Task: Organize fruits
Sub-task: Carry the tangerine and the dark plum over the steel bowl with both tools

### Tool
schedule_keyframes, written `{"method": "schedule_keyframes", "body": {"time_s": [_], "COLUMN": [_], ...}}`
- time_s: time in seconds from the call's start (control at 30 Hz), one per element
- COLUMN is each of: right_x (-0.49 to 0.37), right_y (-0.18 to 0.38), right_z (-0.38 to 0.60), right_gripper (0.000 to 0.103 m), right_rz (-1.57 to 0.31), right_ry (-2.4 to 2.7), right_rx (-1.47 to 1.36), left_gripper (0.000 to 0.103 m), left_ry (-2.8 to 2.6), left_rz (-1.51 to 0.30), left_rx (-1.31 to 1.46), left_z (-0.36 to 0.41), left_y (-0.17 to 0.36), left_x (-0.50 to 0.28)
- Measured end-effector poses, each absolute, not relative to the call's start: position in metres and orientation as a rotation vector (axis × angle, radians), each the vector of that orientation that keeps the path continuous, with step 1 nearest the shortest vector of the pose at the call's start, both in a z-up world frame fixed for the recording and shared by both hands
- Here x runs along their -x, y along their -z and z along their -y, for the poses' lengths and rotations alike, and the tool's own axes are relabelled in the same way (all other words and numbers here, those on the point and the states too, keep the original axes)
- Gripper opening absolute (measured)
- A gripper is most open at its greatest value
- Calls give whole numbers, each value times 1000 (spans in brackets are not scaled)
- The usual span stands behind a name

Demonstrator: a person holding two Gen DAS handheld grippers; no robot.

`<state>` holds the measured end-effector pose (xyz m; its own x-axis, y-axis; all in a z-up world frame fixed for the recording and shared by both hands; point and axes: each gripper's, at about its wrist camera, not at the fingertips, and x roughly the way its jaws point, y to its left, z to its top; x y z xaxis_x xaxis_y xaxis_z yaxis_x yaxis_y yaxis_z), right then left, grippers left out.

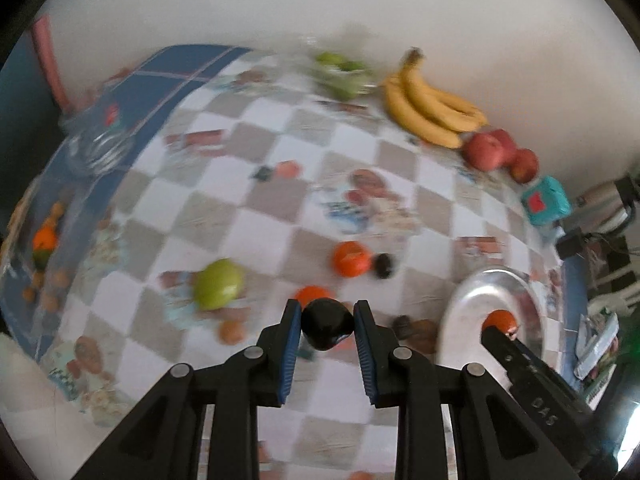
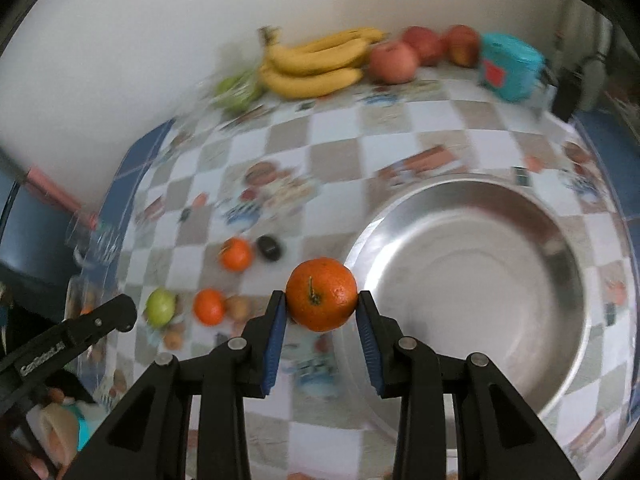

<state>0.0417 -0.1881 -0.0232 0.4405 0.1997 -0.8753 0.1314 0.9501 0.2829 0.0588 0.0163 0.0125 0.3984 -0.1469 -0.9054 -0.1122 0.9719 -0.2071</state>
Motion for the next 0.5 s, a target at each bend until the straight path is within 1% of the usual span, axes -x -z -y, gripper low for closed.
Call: {"method": "schedule_keyframes", "body": {"time_s": [0.13,0.33,0.5], "right_x": [-41,-34,-33], "right_y": [24,27,37], "right_z": [230,282,308], "right_gripper": [37,37,37], "right_rz": [-1107,-1076,-1078], "right_ry": [69,192,238], "right_rx": [-377,-458,-525], "left_gripper": [29,29,29], "left_ry": [88,184,248], "left_rz": [-1160,-1145,-1159], "left_rx": [211,144,84], "left_z": [28,89,125], "left_y": [-13,-2,14], "left_x": [-70,-82,-92]}}
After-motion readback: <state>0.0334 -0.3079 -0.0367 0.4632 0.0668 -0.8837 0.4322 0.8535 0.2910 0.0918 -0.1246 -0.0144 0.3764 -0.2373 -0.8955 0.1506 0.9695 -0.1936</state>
